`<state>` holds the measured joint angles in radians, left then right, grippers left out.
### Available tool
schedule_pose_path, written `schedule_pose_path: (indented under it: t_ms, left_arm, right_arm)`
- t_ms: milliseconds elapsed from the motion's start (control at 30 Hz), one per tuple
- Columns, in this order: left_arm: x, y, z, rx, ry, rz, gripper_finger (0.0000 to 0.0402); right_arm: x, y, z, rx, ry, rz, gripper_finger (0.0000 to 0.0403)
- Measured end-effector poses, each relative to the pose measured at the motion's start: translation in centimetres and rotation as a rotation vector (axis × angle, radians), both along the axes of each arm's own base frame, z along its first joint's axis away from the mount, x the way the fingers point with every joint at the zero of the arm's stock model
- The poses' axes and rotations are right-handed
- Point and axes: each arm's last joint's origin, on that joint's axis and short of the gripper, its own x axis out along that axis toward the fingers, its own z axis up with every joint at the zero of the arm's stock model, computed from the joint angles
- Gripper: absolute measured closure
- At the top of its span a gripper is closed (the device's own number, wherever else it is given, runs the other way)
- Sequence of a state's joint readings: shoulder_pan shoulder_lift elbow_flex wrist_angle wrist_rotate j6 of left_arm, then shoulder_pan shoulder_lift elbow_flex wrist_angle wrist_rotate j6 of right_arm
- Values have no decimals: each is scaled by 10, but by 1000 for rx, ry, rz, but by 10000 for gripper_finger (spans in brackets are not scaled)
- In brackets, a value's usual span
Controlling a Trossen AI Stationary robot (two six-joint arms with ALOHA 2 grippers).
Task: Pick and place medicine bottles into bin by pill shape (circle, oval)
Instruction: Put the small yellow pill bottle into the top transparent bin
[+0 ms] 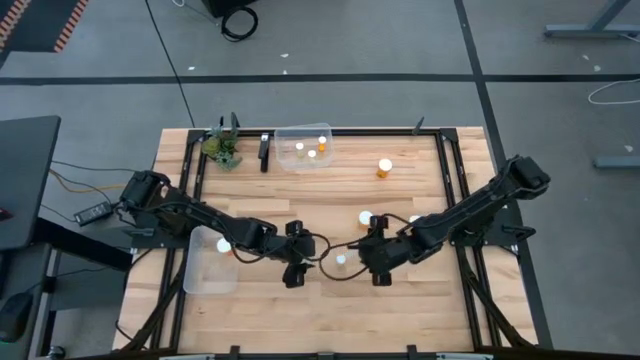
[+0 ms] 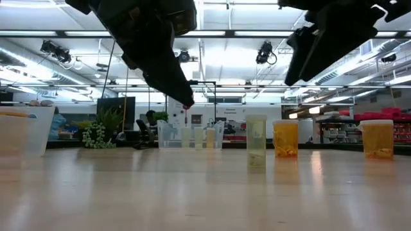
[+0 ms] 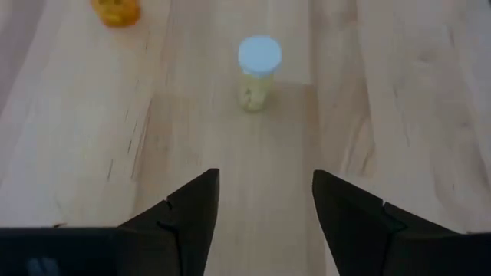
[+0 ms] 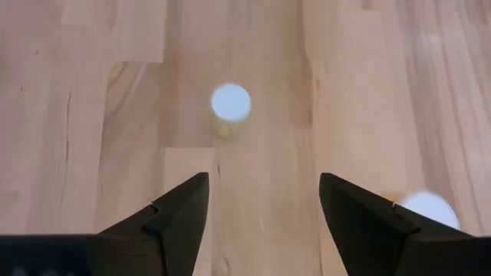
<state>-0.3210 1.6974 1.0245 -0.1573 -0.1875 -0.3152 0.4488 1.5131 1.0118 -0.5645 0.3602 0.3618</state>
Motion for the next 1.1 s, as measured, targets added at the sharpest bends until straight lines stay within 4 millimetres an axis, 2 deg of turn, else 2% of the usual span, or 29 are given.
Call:
schedule_pose_path:
  t_ms: [233,433,567,867,967,1100]
  left_arm:
    - [7,-4,6,11,-104,-47,176]
    - [18,-6,-3,-7,-159,-42,146]
    - [26,-4,-6,-14,-146,-22,139]
    - [42,3,12,-12,-124,3,149]
    - [46,11,19,15,-79,13,145]
    - [45,17,20,56,-18,-77,139]
  right_arm:
    - [-18,-8,-7,36,-41,-29,147]
    - [-32,-9,-10,34,-16,-34,147]
    - [-46,-12,-1,37,-51,-38,147]
    - [-78,-27,23,53,-232,-77,147]
    - [-83,-30,30,39,-274,-71,147]
    - [-85,-32,32,17,-289,-63,147]
